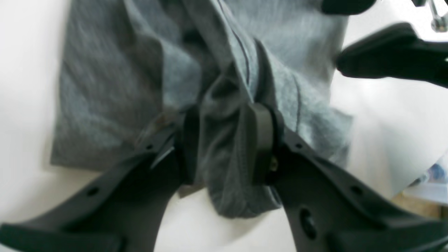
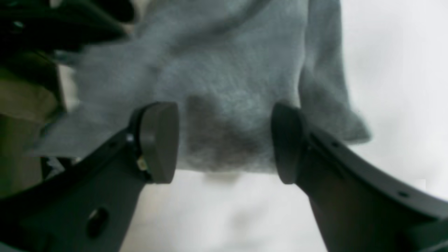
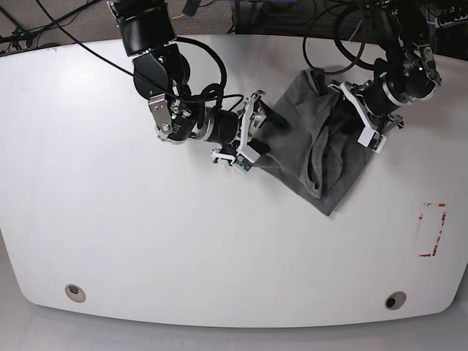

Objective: Fold the T-shirt properly
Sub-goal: 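Grasp the bundle edges with both grippers, pinching the fabric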

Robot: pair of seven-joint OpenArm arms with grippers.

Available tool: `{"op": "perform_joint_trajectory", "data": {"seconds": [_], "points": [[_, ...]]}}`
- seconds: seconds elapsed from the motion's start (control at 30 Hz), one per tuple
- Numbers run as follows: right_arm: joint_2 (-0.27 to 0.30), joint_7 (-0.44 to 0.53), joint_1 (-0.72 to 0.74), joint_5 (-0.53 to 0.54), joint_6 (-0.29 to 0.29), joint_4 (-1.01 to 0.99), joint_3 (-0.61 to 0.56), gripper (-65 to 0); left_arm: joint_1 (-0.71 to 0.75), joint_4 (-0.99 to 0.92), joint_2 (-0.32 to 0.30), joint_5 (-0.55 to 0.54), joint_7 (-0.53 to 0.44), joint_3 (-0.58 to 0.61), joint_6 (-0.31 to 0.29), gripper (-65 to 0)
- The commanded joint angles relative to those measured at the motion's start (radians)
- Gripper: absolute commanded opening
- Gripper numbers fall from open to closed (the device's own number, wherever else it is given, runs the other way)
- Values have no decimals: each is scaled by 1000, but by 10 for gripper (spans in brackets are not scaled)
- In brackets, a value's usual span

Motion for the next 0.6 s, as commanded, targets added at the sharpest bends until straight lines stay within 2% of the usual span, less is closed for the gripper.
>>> {"op": "perform_joint_trajectory", "data": {"seconds": [0.0,0.1,0.27,0.33,0.43,0.5,0.57], "points": [[-19,49,32,24,7,-21,0,-258,-18,16,-11,-24,-33,-1,7,-439],[-20,65,32,24,7,-56,0,-258,11,18,-13,-24,-31,-3,7,-443],[-20,149,74,23,7,-187,0,-266,-5,16,-11,-24,-31,0,7,-446],[-20,154,80,23,7,-218,0,-309,-2,16,-13,-22,-31,-3,7,-447],[-20,184,97,23,7,-268,0,-439,-7,15,-11,-22,-31,-1,7,-481],[-14,198,95,23,7,-273,0,-471,-5,15,-8,-22,-31,7,7,-519],[-13,198,95,23,7,-273,0,-465,-4,15,-13,-22,-31,14,7,-543]]}}
